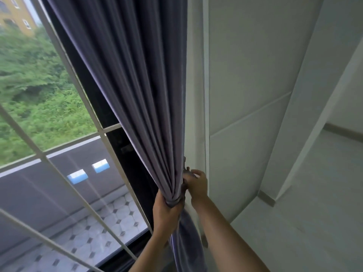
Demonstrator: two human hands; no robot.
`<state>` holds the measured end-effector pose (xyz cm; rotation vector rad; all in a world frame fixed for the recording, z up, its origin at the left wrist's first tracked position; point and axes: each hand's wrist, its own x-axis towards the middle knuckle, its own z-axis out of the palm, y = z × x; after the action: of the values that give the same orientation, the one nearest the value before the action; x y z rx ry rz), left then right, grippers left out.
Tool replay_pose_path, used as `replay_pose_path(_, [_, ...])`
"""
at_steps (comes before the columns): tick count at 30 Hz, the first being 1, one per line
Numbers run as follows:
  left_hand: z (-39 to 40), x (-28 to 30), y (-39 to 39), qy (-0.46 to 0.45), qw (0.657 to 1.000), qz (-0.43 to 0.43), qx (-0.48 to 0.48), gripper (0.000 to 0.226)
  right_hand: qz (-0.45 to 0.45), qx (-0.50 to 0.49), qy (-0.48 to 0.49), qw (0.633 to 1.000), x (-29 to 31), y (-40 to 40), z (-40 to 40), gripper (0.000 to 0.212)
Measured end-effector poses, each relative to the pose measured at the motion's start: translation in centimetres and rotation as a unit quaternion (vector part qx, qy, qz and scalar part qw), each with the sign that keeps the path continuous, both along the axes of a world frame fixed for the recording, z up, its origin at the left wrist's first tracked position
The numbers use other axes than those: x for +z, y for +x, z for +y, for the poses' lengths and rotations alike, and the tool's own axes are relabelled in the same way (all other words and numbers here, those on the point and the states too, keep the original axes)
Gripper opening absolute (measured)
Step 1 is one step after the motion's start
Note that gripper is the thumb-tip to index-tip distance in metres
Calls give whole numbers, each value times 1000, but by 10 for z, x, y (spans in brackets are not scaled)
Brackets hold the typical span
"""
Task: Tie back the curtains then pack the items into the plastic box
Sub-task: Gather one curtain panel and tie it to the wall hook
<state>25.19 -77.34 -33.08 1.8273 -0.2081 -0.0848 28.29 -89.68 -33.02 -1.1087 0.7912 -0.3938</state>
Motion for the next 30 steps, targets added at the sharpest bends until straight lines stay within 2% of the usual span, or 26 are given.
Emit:
replay_pose_path(2, [5, 0, 2, 7, 1000, 1, 14, 43, -20, -16, 50, 998, 2, 1, -15, 32])
replay_pose_path(5, [9, -6, 6, 32, 999, -5, 31, 44, -35, 35, 79, 996, 3, -2, -29, 34])
replay_pose_path(8, [4, -8, 3, 41, 998, -10, 40, 45, -15, 94, 35, 995, -1, -3, -32, 40])
replay_pose_path(10, [0, -7, -2, 27, 999, -17, 42, 47, -1, 112, 2, 994, -6, -3, -33, 29])
replay_pose_path(13, [-3, -7, -5, 25, 999, -22, 40, 50, 21, 96, -13, 995, -13, 0, -38, 10])
replay_pose_path(16, [-2, -10, -1, 37, 998, -32, 41, 55, 50, 53, -52, 996, -18, 5, -44, 13])
replay_pose_path(19, [2, -18, 8, 42, 998, -27, 41, 54, 50, 57, -34, 996, -19, 8, -44, 6])
replay_pose_path(21, [4, -23, 14, 56, 997, -33, 31, 49, 38, 68, 4, 997, -18, 8, -42, 10])
replay_pose_path(25, [5, -23, 16, 69, 997, -41, 22, 41, 24, 79, 13, 997, -17, 9, -40, 7])
replay_pose_path(30, [3, -20, 13, 61, 997, -31, 31, 46, 39, 66, -2, 997, -26, 14, -44, 18])
